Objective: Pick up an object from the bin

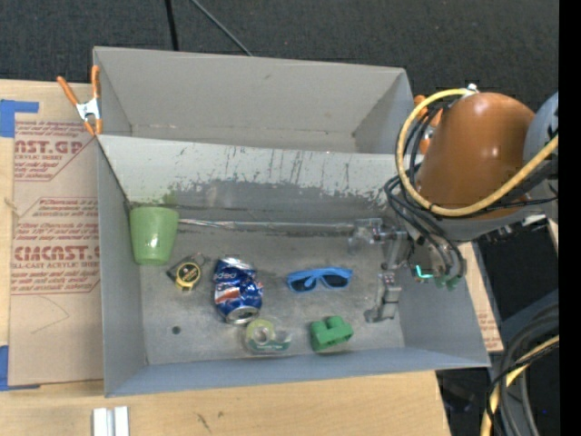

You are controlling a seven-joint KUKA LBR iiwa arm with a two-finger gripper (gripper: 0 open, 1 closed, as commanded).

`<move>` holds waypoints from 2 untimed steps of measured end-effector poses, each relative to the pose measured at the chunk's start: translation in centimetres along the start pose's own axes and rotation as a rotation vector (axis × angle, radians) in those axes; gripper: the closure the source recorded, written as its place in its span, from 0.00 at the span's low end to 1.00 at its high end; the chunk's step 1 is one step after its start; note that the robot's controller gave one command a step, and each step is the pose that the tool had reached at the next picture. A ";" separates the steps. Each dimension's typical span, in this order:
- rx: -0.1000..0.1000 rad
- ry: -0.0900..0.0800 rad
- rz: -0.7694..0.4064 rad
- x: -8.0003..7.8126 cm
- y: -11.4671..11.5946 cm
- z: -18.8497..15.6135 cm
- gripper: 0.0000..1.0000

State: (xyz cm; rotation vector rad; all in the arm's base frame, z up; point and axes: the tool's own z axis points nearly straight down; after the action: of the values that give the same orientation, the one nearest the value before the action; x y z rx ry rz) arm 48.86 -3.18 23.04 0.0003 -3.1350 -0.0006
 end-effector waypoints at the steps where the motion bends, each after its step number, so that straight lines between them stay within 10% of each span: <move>1: -0.002 0.001 0.059 -3.0 0.1 16.3 0.00; 2: -0.001 -0.018 0.064 -9.7 1.4 10.8 0.00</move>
Offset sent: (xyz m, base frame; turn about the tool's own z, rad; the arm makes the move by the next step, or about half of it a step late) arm 0.0296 -0.0002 -0.1604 0.0587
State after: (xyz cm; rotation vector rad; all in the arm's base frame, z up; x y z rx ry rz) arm 58.52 -1.80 12.19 -0.1006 -3.1509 -0.0026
